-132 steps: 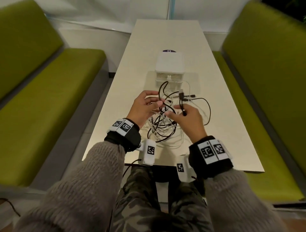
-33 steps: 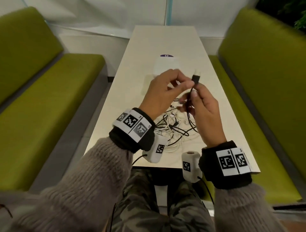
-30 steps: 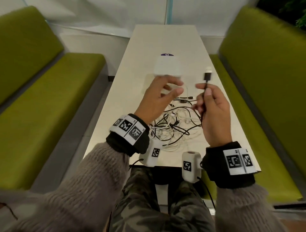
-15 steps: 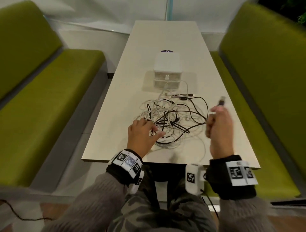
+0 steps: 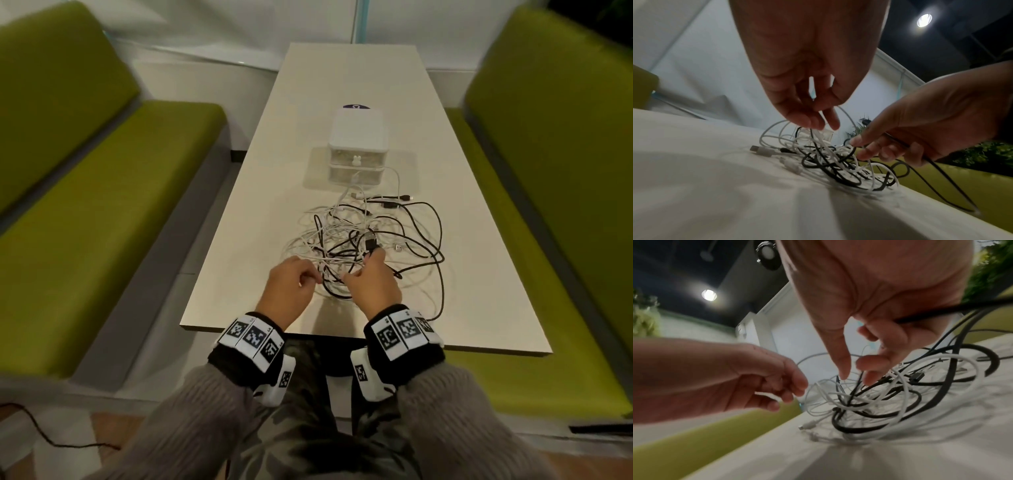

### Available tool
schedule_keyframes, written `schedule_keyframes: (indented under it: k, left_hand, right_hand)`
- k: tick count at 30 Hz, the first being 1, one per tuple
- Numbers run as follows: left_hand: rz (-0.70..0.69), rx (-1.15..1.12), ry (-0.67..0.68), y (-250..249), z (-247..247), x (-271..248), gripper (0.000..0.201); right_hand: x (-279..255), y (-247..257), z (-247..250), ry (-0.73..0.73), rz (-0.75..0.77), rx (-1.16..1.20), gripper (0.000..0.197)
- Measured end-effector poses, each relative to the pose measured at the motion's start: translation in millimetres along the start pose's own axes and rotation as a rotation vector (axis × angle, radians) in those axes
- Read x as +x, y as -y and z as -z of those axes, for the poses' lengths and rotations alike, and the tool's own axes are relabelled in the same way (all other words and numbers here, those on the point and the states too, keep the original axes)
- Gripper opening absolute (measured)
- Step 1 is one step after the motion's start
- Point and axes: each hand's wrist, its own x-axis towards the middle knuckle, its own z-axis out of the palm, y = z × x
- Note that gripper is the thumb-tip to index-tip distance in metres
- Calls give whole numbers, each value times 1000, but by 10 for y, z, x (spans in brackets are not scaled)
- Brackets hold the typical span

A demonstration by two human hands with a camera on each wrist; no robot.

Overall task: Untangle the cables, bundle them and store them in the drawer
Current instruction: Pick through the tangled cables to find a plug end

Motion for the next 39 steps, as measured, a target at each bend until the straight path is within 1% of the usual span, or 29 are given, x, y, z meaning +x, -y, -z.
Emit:
schedule_keyframes:
  k: [2,4,5,7,8,9,12,17,19,21,24,26,29,30,32,33,34,37,39]
  left_hand:
    - [-33,-2,57,5,-51,34,32]
    - [-40,-4,70,-14,-102,83,33]
    - [-29,-13,85,-23,-125,112,32]
    - [14,3,154,-43,-162,148,33]
    - [26,27,183,-46,-174,165,33]
    - [30,46,195,-42,-181,179,33]
    - [31,43,176,-57,-156,216,25]
    - [-28,66,83,-142,-169,352,11]
    - [-17,78,52,-149,-199,394,10]
    - [4,96,49,-114,-218,424,8]
    - [59,128,97,-32,-198,456,8]
    - [98,120,138,-5,-142,480,12]
    - [109,123,212,-34,-19,519,16]
    - [106,83,241,-56,27,523,17]
    - [93,-29,252,-137,122,520,19]
    - [71,-55,223,-174,163,521,21]
    - [36,-49,180,-210,196,525,22]
    - [-101,96,6,-294,211,529,23]
    - [-176,269,-98,-333,172,504,21]
  right_hand:
    - [-13,11,-6,-31,-1,-83,49]
    - [12,21,-18,-20,-19,-61,53]
    - [43,22,-26,-3,-32,27,52]
    - [109,18,-37,25,-52,262,39]
    - [127,21,-24,29,-54,345,34]
    - [132,28,1,28,-44,397,34]
    - [110,74,121,22,9,549,38]
    - [21,233,358,71,65,740,35]
    - [-10,265,419,82,81,786,34]
    - [-42,257,462,85,100,808,33]
    - [-82,186,509,62,111,821,32]
    - [-100,123,554,29,111,878,32]
    - [-99,19,665,-83,97,1006,33]
    - [-92,-16,697,-135,78,1033,33]
    - [-62,-80,735,-224,43,1027,33]
    - [-45,-102,730,-252,38,985,33]
    - [-30,-117,710,-275,42,889,32]
    - [-47,-95,641,-393,139,460,29]
    - [-119,-10,630,-488,289,379,25]
